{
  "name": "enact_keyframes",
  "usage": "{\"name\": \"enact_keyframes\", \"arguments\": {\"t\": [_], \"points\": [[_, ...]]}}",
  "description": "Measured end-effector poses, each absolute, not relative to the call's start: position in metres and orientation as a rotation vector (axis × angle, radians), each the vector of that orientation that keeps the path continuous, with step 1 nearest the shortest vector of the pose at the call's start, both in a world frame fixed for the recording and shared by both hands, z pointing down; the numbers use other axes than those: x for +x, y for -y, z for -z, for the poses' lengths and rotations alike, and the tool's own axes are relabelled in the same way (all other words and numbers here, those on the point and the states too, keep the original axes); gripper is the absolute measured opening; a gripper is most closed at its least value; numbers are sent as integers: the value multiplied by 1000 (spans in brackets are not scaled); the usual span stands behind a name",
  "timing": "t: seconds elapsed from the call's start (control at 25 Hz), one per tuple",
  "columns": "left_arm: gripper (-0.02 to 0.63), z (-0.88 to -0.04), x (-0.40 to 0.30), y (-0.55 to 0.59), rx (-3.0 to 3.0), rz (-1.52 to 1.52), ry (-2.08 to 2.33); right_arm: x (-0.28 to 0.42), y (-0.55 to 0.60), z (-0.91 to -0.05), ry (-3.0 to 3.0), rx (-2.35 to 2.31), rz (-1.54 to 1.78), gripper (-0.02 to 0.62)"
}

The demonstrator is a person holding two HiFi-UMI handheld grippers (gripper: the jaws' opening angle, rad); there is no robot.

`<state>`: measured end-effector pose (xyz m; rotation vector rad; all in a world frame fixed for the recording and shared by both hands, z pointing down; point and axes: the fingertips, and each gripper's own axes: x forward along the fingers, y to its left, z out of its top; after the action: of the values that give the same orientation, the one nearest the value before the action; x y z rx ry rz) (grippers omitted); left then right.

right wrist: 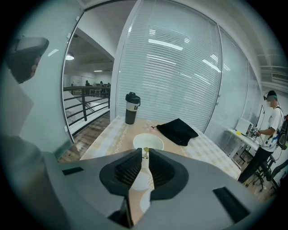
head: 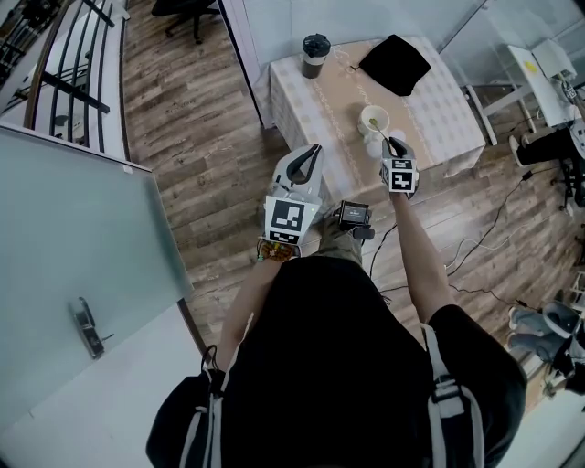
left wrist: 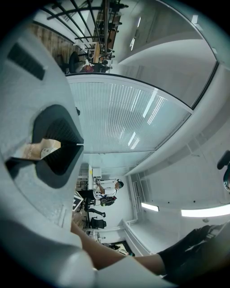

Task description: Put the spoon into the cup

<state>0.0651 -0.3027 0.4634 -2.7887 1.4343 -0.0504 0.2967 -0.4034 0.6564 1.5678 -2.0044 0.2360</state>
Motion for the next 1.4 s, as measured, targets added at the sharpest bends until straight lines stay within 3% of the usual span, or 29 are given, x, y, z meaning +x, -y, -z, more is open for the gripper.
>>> {"name": "enact_keyframes", "arguments": {"t": [0.6, 1.4], "points": [[25, -466, 61, 295, -2798, 56, -1416, 286, 393, -643, 2042, 1578, -213, 55], [25, -456, 64, 270, -2792, 28, -1352, 248, 357, -544, 2188, 1685, -46, 58]]}}
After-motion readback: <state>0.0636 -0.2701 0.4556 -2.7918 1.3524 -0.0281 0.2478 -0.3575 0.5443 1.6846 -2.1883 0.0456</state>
